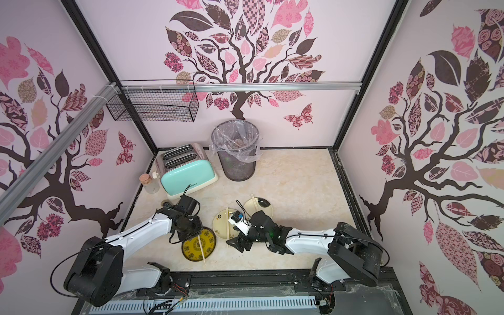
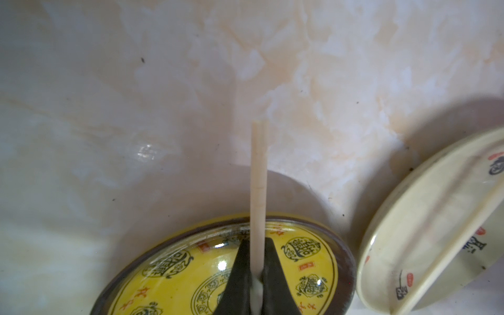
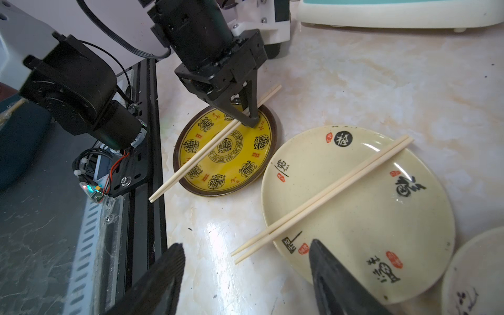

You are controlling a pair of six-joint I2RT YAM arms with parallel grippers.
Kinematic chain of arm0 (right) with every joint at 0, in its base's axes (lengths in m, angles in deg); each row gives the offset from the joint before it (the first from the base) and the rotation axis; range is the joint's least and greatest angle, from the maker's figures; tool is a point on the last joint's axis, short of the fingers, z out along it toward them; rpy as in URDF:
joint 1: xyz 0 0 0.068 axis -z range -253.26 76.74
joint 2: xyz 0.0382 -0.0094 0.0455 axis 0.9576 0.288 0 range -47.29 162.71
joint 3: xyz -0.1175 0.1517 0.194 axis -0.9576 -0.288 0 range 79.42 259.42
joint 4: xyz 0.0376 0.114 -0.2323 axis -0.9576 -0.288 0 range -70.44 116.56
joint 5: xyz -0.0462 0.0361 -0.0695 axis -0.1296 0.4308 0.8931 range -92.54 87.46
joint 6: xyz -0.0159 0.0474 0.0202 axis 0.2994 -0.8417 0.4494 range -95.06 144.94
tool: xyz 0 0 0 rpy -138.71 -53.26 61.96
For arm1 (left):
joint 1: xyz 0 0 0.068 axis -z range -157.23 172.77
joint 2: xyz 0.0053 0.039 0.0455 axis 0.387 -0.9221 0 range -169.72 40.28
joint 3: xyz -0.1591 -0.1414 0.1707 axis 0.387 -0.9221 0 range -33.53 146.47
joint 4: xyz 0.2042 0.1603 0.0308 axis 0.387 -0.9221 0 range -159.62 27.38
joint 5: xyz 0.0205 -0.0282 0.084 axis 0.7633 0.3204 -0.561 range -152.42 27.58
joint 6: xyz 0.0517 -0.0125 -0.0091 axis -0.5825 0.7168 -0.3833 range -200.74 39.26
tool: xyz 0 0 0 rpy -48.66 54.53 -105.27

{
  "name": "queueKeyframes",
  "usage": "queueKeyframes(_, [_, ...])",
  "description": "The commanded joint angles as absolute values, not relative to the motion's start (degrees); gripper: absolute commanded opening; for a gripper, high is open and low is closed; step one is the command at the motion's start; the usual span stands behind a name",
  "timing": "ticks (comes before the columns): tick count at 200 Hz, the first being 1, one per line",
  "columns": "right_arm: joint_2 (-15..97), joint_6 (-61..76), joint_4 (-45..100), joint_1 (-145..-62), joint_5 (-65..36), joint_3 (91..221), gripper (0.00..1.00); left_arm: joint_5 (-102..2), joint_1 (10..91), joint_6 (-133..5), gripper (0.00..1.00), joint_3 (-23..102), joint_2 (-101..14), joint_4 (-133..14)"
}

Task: Remove the packaging of disposable chopsticks
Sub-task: Place the disposable chopsticks on the plate.

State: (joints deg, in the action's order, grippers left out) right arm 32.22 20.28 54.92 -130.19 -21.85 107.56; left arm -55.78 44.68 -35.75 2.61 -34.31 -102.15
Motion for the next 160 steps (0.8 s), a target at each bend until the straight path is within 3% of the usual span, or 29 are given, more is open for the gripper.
queueKeyframes(1, [32.03,20.72,54.38,-130.52,-21.87,109.70,0.75,-56.87,44.90,-36.13,0.13,2.29,-33.13,-103.04])
queueKeyframes(89, [32.22,20.71,54.44,-130.65,-22.01,109.81,0.75,-56.93,44.94,-35.65,0.15,0.66,-31.35,-102.78])
queueKeyframes(160, [32.17,20.81,54.14,-130.79,-21.71,109.95,0.75,-56.54,44.92,-35.42,0.24,0.75,-31.34,-102.45])
